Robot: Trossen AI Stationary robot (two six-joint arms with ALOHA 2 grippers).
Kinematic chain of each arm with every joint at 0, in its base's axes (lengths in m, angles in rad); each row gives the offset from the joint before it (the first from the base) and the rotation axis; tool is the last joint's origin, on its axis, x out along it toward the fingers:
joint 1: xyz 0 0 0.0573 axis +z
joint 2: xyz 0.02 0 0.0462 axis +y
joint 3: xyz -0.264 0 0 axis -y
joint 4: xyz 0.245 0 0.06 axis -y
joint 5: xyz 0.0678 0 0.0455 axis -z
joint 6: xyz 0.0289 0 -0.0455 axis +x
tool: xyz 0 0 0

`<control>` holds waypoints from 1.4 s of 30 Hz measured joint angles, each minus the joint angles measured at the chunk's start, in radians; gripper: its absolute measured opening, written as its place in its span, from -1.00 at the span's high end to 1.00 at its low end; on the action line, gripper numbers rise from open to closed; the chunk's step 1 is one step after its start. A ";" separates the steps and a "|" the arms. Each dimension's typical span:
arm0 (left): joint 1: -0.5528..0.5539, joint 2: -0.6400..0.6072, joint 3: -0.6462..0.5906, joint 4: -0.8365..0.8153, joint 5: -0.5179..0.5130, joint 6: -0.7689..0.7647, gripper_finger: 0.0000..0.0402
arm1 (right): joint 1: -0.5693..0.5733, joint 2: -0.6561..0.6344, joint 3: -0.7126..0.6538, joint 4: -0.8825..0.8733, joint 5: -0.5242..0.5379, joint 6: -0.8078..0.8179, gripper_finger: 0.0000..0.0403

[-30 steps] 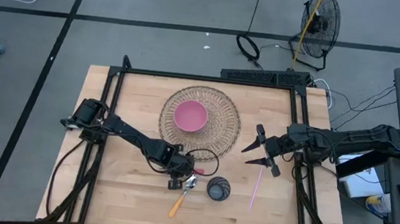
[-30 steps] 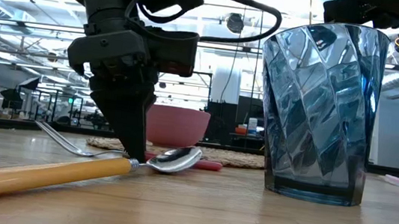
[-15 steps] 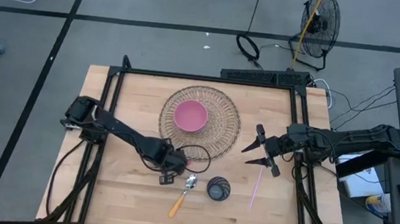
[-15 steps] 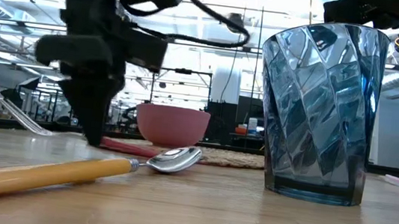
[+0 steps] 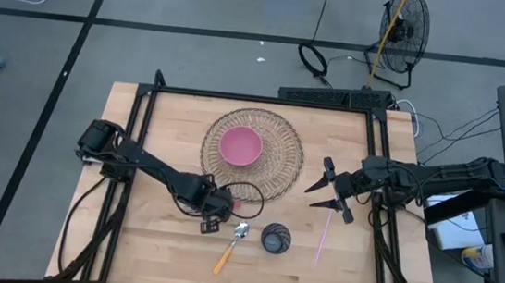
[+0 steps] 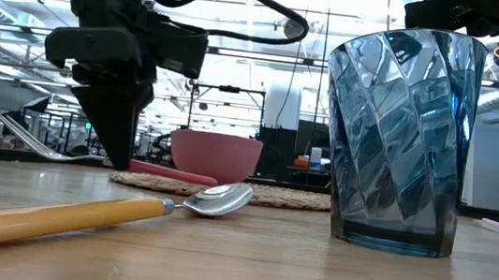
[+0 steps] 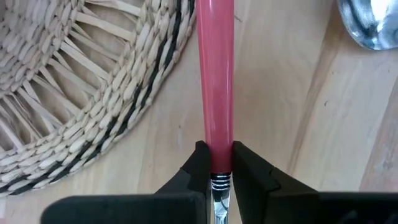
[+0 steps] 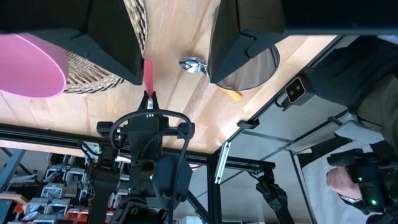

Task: Pick & Place Utensil
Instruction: Put the red fork into the pink bowl on the woven mat

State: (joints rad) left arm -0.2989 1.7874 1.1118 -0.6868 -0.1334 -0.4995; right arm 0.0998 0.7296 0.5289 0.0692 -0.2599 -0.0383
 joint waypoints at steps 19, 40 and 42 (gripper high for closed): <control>0.000 -0.061 0.003 0.009 -0.067 -0.004 0.74 | 0.000 0.000 0.000 0.001 0.000 0.000 0.13; 0.143 -0.251 0.004 0.196 -0.295 0.237 0.79 | 0.000 0.000 0.000 0.008 0.000 -0.003 0.13; 0.179 -0.251 0.004 0.242 -0.296 0.275 0.76 | 0.000 0.000 0.000 0.009 0.000 -0.003 0.13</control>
State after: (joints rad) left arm -0.1195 1.5364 1.1160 -0.4452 -0.4290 -0.2248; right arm 0.0998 0.7296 0.5285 0.0780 -0.2596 -0.0418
